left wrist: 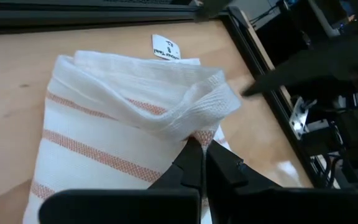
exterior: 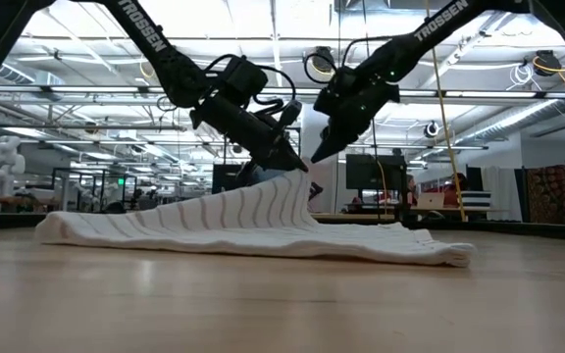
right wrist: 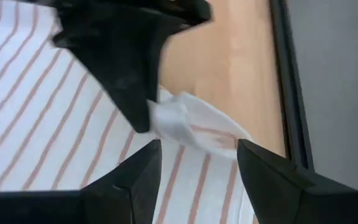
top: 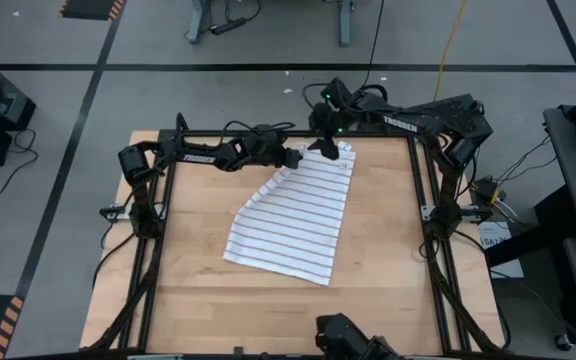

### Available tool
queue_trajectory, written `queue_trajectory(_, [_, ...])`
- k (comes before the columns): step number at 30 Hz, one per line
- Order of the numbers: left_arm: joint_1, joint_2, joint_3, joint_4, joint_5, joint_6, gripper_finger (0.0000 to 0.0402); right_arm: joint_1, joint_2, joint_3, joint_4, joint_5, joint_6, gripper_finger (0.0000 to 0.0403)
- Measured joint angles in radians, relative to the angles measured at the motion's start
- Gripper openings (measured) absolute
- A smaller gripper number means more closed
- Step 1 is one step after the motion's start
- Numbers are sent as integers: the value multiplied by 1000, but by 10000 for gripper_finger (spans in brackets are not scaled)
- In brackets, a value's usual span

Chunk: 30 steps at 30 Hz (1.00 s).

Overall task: Roll towel
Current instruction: Roll the white towel

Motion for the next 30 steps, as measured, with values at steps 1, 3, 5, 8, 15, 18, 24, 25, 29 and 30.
queue_trajectory(1, [-2,0,0,-1,0,0,6,6,0,0,0,0,-21,201])
queue_trajectory(3, [-3,0,0,-1,0,15,6,17,0,0,0,1,-72,201])
queue_trajectory(5, [-3,0,0,-1,1,39,6,28,0,0,0,4,-129,201])
queue_trajectory(8, [-3,0,0,-1,27,52,6,43,0,0,3,16,-206,201])
queue_trajectory(15, [-3,0,0,-2,52,79,6,75,0,0,39,63,-281,201])
queue_trajectory(18, [-3,0,0,-3,52,79,6,82,0,0,35,81,-286,196])
queue_trajectory(24, [-2,0,0,-4,52,98,6,83,0,0,-36,90,-304,170])
queue_trajectory(25, [-2,0,0,-6,52,103,6,83,0,0,-45,101,-311,166])
queue_trajectory(29, [-1,0,0,-6,55,104,6,83,0,0,-34,101,-321,154])
queue_trajectory(30, [-1,0,0,-6,57,104,6,83,0,0,-20,100,-321,154])
